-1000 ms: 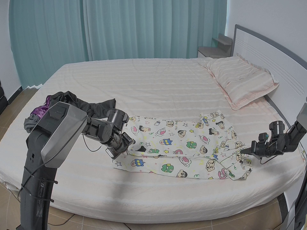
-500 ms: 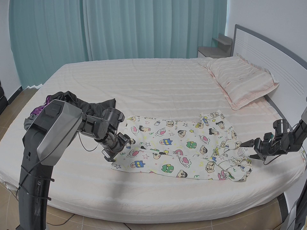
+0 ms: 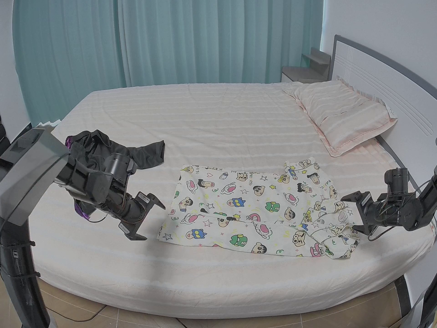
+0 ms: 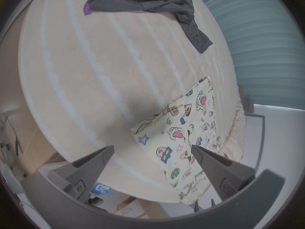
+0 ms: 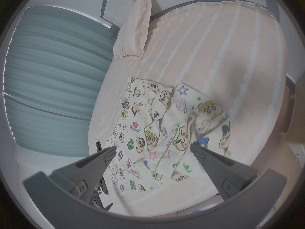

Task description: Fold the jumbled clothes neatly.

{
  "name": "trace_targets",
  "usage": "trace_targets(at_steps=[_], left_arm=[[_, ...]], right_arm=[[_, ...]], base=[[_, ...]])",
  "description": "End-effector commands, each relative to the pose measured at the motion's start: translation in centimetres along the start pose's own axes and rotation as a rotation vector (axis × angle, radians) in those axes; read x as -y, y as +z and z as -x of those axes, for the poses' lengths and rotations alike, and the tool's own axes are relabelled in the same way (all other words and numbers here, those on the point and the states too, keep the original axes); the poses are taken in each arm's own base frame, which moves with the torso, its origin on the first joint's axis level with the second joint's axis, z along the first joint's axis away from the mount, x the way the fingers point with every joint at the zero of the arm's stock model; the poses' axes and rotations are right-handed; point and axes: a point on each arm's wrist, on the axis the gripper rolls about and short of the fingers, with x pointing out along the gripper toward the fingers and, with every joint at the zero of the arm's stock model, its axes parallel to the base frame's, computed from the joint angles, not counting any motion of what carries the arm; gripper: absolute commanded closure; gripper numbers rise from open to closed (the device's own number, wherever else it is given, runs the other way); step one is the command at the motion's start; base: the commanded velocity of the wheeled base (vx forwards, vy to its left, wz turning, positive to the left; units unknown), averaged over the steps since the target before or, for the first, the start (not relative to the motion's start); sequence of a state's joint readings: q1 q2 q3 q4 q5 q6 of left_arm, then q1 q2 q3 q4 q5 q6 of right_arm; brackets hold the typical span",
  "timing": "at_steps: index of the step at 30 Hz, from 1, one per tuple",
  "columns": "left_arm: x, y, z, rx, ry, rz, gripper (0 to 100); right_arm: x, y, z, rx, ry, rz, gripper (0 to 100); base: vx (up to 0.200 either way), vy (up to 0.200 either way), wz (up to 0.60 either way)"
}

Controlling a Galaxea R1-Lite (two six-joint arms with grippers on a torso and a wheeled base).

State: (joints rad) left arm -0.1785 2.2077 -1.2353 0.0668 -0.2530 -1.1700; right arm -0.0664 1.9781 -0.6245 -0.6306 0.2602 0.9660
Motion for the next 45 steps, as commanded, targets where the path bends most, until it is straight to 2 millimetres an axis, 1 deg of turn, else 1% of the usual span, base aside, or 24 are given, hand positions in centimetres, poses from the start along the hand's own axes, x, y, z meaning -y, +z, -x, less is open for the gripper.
trace_targets(at_steps=[1,2,3,4,5,6,7,8,11,14,17,20,30,32,39,40,45], left_arm=[[-2.6,-2.9,5.6,-0.049,-0.153,0.021,0],[-2.9,-3.3,5.6,-0.068,-0.171,0.013,0],[-2.9,-3.4,5.5,-0.07,-0.173,0.013,0],[-3.2,-4.1,5.3,-0.112,-0.195,-0.006,0],[-3.2,-4.1,5.3,-0.112,-0.195,-0.006,0],[-3.2,-5.5,4.6,-0.145,-0.187,-0.035,0],[-3.2,-5.5,4.6,-0.145,-0.187,-0.035,0],[-3.3,-6.0,4.4,-0.152,-0.181,-0.048,0],[-3.4,-6.1,4.5,-0.157,-0.18,-0.048,0],[-3.7,-6.2,4.4,-0.15,-0.189,-0.058,0],[-4.0,-6.3,4.1,-0.141,-0.213,-0.07,0],[-4.2,-6.6,4.0,-0.14,-0.226,-0.082,0],[-4.2,-6.6,4.0,-0.139,-0.23,-0.082,0],[-4.2,-6.6,4.0,-0.139,-0.229,-0.081,0],[-4.2,-6.6,4.0,-0.139,-0.229,-0.081,0],[-4.2,-6.6,4.0,-0.139,-0.229,-0.081,0],[-4.2,-6.6,4.0,-0.139,-0.229,-0.081,0]], right_arm=[[-1.5,-5.0,-1.1,0.018,-0.038,-0.014,0],[-1.2,-5.1,-1.5,0.031,-0.048,-0.016,0],[-1.2,-5.1,-1.6,0.032,-0.049,-0.017,0],[-0.9,-5.5,-2.2,0.058,-0.061,-0.021,0],[-0.9,-5.5,-2.2,0.058,-0.061,-0.021,0],[-0.5,-6.0,-3.0,0.094,-0.068,-0.024,0],[-0.5,-6.0,-3.0,0.094,-0.068,-0.024,0],[0.2,-6.3,-3.7,0.134,-0.08,-0.027,0],[1.1,-6.4,-4.1,0.17,-0.085,-0.023,0],[2.1,-5.9,-4.7,0.208,-0.072,-0.028,0],[2.6,-5.7,-5.2,0.214,-0.085,-0.011,0],[2.7,-5.3,-5.3,0.228,-0.085,-0.014,0],[2.2,-4.6,-5.5,0.247,-0.067,-0.005,0],[2.1,-4.5,-5.8,0.248,-0.066,0.013,0],[2.6,-4.4,-7.2,0.244,-0.092,0.043,0],[2.7,-4.4,-7.4,0.251,-0.101,0.049,100],[3.1,-4.4,-7.7,0.242,-0.142,0.062,100]], base=[[0.0,0.0,0.0],[0.0,0.0,0.0],[0.0,0.0,0.0],[0.0,0.0,0.0],[0.0,0.0,0.0],[0.0,0.0,0.0],[0.0,0.0,0.0],[0.0,0.0,0.0],[0.0,0.0,0.0],[0.0,0.0,0.0],[0.0,0.0,0.0],[0.0,0.0,0.0],[0.0,0.0,0.0],[0.0,0.0,0.0],[0.0,0.0,0.0],[0.0,0.0,0.0],[0.0,0.0,0.0]])
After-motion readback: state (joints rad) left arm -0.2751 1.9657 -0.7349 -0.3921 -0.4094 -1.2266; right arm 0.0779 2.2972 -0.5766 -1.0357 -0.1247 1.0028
